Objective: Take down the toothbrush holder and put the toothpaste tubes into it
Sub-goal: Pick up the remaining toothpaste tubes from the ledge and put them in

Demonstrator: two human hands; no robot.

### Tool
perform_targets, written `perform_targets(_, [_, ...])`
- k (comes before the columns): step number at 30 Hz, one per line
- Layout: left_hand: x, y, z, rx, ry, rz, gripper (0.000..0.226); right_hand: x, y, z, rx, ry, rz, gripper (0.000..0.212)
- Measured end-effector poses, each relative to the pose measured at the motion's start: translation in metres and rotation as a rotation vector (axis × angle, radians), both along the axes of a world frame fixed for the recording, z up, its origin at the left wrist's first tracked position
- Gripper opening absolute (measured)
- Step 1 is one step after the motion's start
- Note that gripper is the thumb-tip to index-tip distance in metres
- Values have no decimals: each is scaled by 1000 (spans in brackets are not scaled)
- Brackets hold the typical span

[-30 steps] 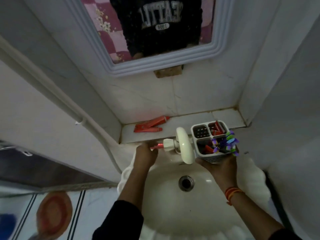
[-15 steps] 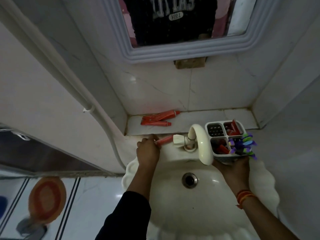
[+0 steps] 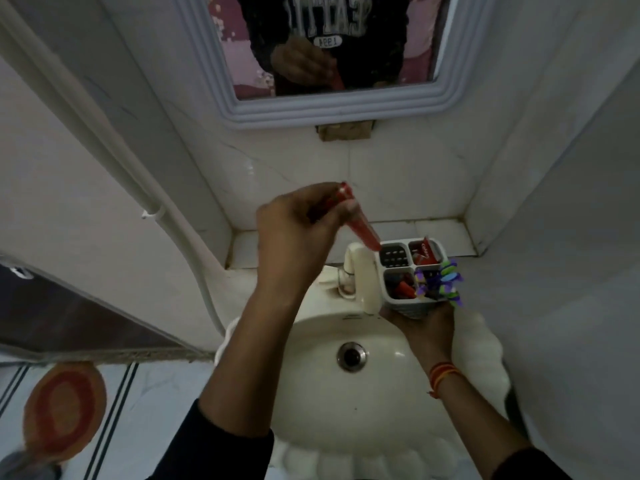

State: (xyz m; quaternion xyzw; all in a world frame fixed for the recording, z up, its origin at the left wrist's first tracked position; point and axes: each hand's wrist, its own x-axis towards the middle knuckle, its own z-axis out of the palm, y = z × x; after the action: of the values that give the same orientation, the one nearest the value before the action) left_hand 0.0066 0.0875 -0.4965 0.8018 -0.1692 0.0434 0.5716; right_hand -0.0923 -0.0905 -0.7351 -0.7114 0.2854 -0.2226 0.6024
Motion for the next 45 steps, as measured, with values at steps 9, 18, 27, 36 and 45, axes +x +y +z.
perform_targets(9, [-29, -81, -10, 658, -211, -264, 20, -4, -2, 0, 6, 53, -17, 120])
perform_targets(18, [-26, -84, -5, 634, -181, -204, 16, -4, -2, -2, -8, -9, -21, 122])
perform_targets(27, [-14, -89, -13, 854, -61, -356, 21, -6, -1, 6, 19, -38, -31, 132])
perform_targets(36, [2, -66, -22, 702, -11, -300, 17, -3, -7, -1, 76, -54, -7, 117])
perform_targets(45, [103, -19, -110, 931, 256, -126, 29, -2, -12, -7, 36, -2, 26, 123])
